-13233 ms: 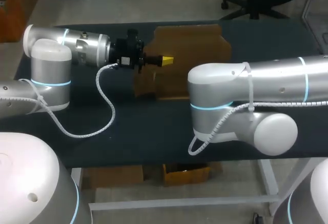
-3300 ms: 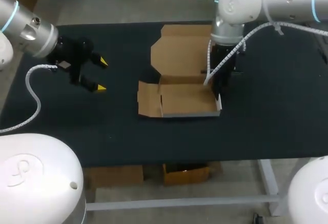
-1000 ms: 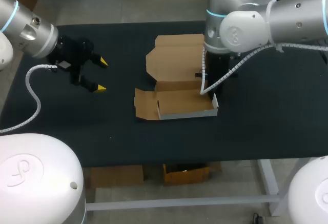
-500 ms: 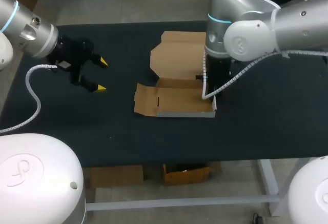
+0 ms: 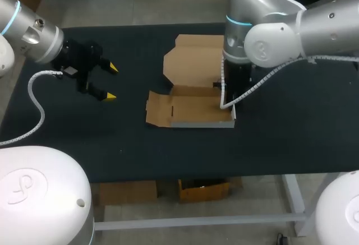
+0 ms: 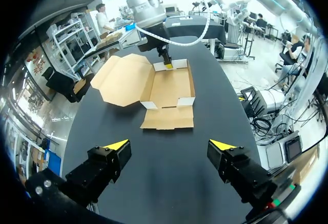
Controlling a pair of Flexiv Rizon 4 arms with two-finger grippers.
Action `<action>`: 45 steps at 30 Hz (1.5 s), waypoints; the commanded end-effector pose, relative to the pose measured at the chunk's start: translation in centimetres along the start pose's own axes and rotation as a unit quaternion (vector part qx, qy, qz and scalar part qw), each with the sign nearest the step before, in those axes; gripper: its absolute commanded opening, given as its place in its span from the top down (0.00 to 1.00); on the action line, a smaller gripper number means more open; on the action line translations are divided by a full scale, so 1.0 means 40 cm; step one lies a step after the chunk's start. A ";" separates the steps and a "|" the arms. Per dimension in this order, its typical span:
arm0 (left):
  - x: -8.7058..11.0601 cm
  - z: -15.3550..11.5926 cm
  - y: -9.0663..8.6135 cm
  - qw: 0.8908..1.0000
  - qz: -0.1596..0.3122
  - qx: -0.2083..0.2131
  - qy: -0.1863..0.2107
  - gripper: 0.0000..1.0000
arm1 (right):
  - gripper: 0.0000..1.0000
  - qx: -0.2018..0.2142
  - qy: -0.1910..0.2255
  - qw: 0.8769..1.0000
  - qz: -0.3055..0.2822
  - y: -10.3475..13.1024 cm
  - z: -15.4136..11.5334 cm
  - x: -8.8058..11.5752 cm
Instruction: Assemble the packaging by folding the flat box into shape, placing the metal phone stand inside, and closing the box properly
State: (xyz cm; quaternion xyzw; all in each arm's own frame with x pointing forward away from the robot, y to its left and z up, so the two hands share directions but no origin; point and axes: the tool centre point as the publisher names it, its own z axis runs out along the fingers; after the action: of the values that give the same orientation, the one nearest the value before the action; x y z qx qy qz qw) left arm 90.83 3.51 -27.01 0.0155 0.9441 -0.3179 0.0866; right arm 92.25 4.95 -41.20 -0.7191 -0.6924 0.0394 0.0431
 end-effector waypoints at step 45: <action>0.000 -0.001 0.000 1.000 0.000 -0.001 0.001 0.00 | 1.00 -0.024 -0.006 1.000 0.003 0.015 0.013 0.027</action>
State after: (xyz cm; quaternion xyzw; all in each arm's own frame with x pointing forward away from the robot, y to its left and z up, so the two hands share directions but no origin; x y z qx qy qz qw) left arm 90.83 3.51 -27.01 0.0154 0.9441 -0.3178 0.0866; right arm 92.48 5.68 -41.83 -0.7233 -0.6899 0.0201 0.0216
